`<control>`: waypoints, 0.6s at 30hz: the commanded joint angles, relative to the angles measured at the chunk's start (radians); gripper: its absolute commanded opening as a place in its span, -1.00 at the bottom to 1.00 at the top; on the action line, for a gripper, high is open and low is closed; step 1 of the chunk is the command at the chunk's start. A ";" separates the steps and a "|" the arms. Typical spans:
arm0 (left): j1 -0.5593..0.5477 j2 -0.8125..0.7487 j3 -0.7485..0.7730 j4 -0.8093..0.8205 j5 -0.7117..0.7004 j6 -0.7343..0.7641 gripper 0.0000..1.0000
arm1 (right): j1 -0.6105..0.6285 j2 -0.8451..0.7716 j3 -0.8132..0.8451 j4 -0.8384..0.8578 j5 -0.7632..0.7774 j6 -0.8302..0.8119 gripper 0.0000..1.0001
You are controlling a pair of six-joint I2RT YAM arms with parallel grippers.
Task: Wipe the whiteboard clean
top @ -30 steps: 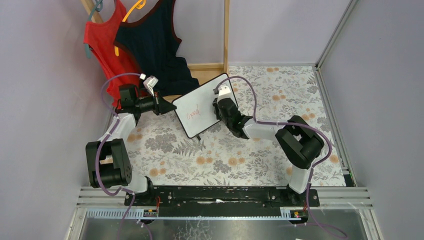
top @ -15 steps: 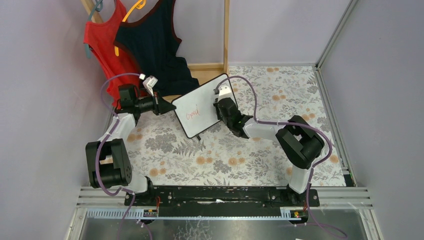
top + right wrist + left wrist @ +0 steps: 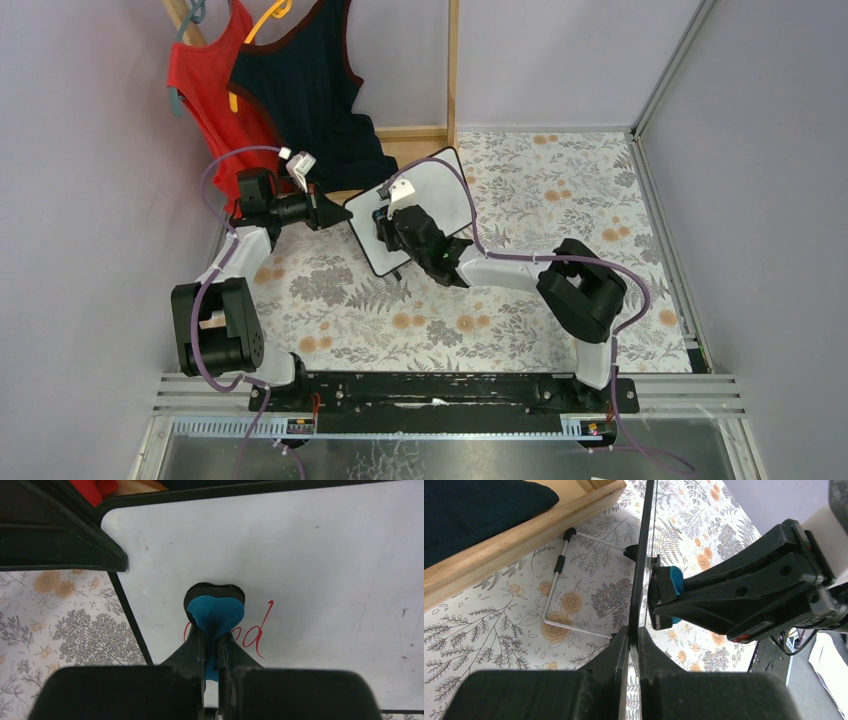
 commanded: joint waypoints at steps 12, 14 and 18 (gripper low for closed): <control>0.000 -0.024 0.015 -0.002 -0.005 0.044 -1.00 | -0.032 0.008 0.025 0.015 0.090 -0.073 -1.00; 0.001 -0.024 0.015 -0.003 -0.007 0.043 -1.00 | -0.058 -0.007 0.010 0.015 0.092 -0.076 -1.00; 0.001 -0.028 0.012 -0.003 -0.007 0.046 -1.00 | -0.119 -0.032 -0.019 0.019 0.082 -0.087 -1.00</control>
